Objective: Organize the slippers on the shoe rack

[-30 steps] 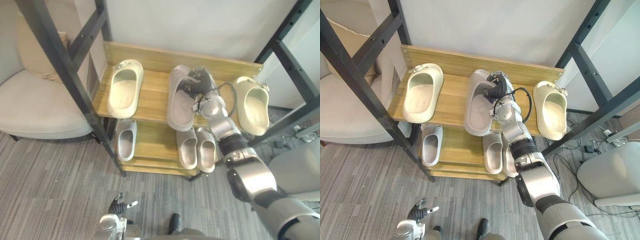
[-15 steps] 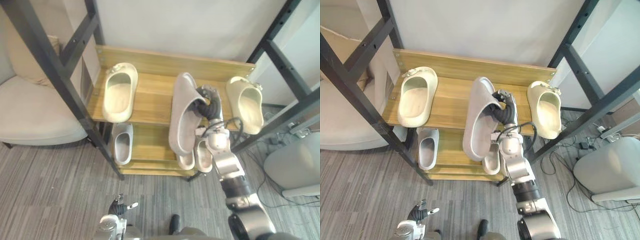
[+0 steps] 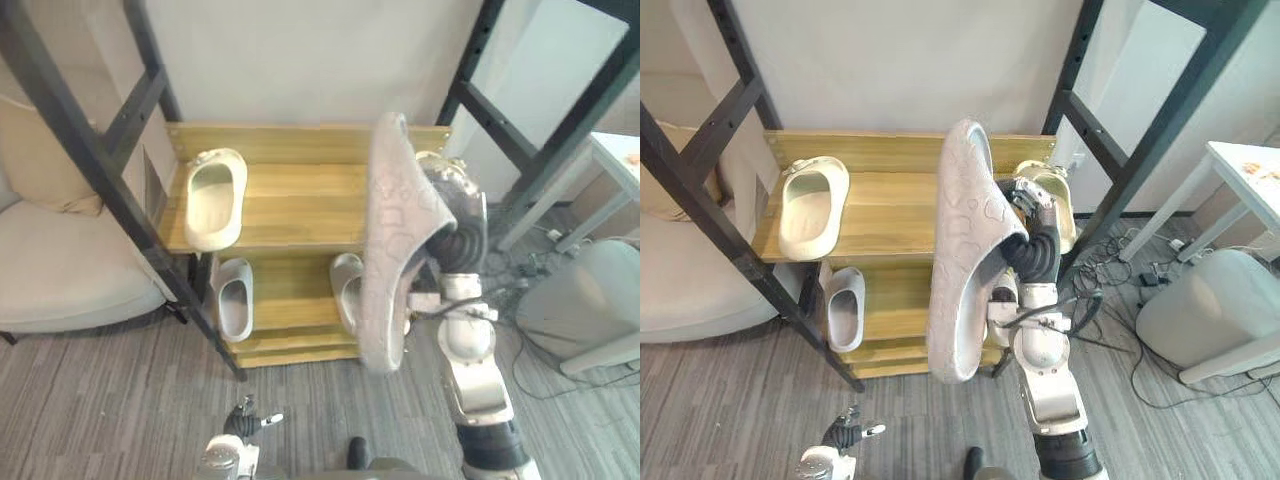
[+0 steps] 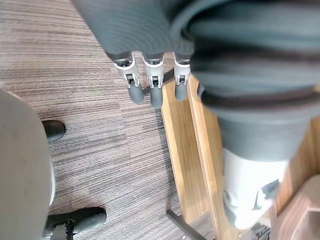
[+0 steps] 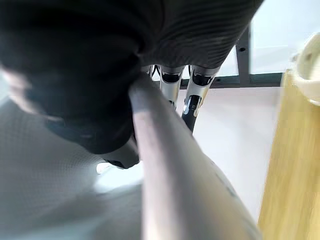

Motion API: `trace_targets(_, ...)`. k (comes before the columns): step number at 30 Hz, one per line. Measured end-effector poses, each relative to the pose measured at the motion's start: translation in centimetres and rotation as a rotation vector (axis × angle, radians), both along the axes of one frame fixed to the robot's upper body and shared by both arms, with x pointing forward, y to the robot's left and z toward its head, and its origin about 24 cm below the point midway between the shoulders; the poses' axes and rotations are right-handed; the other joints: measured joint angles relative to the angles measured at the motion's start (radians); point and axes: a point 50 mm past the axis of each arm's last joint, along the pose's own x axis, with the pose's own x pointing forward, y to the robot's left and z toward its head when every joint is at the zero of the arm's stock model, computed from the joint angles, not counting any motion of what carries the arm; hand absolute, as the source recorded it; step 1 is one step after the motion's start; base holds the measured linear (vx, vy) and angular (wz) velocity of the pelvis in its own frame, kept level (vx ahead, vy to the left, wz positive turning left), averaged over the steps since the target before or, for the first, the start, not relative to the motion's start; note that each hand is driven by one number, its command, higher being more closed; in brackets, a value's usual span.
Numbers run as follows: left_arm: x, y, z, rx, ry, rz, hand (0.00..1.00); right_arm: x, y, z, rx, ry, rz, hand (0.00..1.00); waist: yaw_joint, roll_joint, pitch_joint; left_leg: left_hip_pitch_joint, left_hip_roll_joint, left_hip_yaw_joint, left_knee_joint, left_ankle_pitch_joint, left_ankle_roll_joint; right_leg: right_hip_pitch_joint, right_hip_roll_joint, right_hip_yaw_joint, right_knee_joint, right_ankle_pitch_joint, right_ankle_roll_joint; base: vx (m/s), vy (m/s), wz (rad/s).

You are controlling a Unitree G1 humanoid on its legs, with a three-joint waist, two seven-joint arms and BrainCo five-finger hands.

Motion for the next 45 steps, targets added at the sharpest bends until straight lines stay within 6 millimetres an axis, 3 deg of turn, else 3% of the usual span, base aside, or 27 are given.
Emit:
trace_targets(6, -0.2, -0.2, -0.3, 0.004, 0.022, -0.027, 0.0, -2.7, -0.1, -4.5, 0.002, 0.213, 0.036, 1.0, -0.015, 0.008, -0.009, 0.012, 0.0, 0.008, -0.01, 0.0, 0.0, 0.017, 0.008, 0.005, -0.04, 0.018, 0.003, 0.02, -0.008, -0.03)
trace_targets(11, -0.5, -0.7, -0.5, -0.001, 0.039, -0.044, 0.0, -4.4, -0.1, -8.4, -0.02, 0.406, 0.051, 1.0, -0.026, 0.031, -0.016, 0.004, 0.01, 0.039, 0.016, -0.023, -0.009, -0.003, 0.015, 0.024, -0.015, 0.006, 0.002, 0.01, 0.004, -0.18)
trace_targets(16, -0.1, -1.2, -0.3, -0.001, 0.021, -0.093, 0.0, -4.8, 0.0, -14.4, -0.11, 0.682, 0.044, 1.0, -0.029, 0.045, -0.018, -0.124, 0.029, 0.046, 0.23, -0.115, -0.008, -0.185, -0.001, 0.042, 0.289, -0.139, -0.004, -0.02, -0.011, -0.08)
trace_targets(20, 1.0, -1.3, 0.2, 0.001, -0.024, -0.088, 0.0, -4.6, -0.2, -15.7, -0.162, 0.74, 0.033, 1.0, -0.03, 0.055, 0.02, -0.267, 0.038, 0.024, 0.461, -0.21, 0.0, -0.315, -0.033, 0.037, 0.521, -0.243, -0.003, -0.09, -0.029, 0.14)
trace_targets(24, 2.7, -1.1, 1.2, -0.004, -0.106, -0.066, 0.0, -2.8, -0.1, -15.0, -0.184, 0.699, 0.028, 1.0, -0.028, 0.048, 0.066, -0.42, 0.053, -0.029, 0.704, -0.331, 0.008, -0.445, -0.067, 0.009, 0.751, -0.354, 0.006, -0.16, -0.03, 0.29)
trace_targets(29, 4.4, -0.7, 2.5, -0.014, -0.202, -0.034, 0.0, 0.1, -0.2, -12.5, -0.189, 0.579, -0.008, 1.0, -0.013, 0.046, 0.119, -0.574, 0.045, -0.079, 0.917, -0.404, 0.01, -0.577, -0.114, -0.011, 0.956, -0.431, -0.002, -0.09, -0.012, 0.27)
trace_targets(34, 7.8, -0.3, 5.0, -0.043, -0.361, 0.026, 0.0, 5.6, -0.6, -7.9, -0.229, 0.403, -0.08, 1.0, 0.003, 0.046, 0.216, -0.771, 0.03, -0.135, 1.115, -0.434, 0.014, -0.724, -0.172, -0.053, 1.139, -0.491, -0.016, -0.03, 0.016, 0.44)
trace_targets(37, 9.4, -0.2, 6.5, -0.076, -0.456, 0.088, 0.0, 8.0, -0.8, -5.1, -0.27, 0.316, -0.109, 1.0, 0.031, 0.049, 0.254, -0.877, 0.03, -0.152, 1.194, -0.445, 0.019, -0.807, -0.202, -0.068, 1.217, -0.513, -0.026, -0.06, 0.021, 0.34)
trace_targets(40, 10.2, -0.4, 7.6, -0.109, -0.52, 0.111, 0.0, 9.3, -1.2, -3.1, -0.273, 0.258, -0.146, 1.0, 0.054, 0.056, 0.265, -0.96, 0.029, -0.179, 1.253, -0.454, 0.018, -0.863, -0.215, -0.092, 1.266, -0.528, -0.037, -0.02, 0.028, 0.26)
trace_targets(45, 11.0, -0.3, 9.3, -0.171, -0.615, 0.175, 0.0, 11.2, -1.5, 3.3, -0.308, 0.062, -0.197, 1.0, 0.081, 0.057, 0.281, -1.082, 0.026, -0.204, 1.316, -0.452, 0.015, -0.962, -0.241, -0.116, 1.334, -0.543, -0.052, 0.02, 0.025, 0.16)
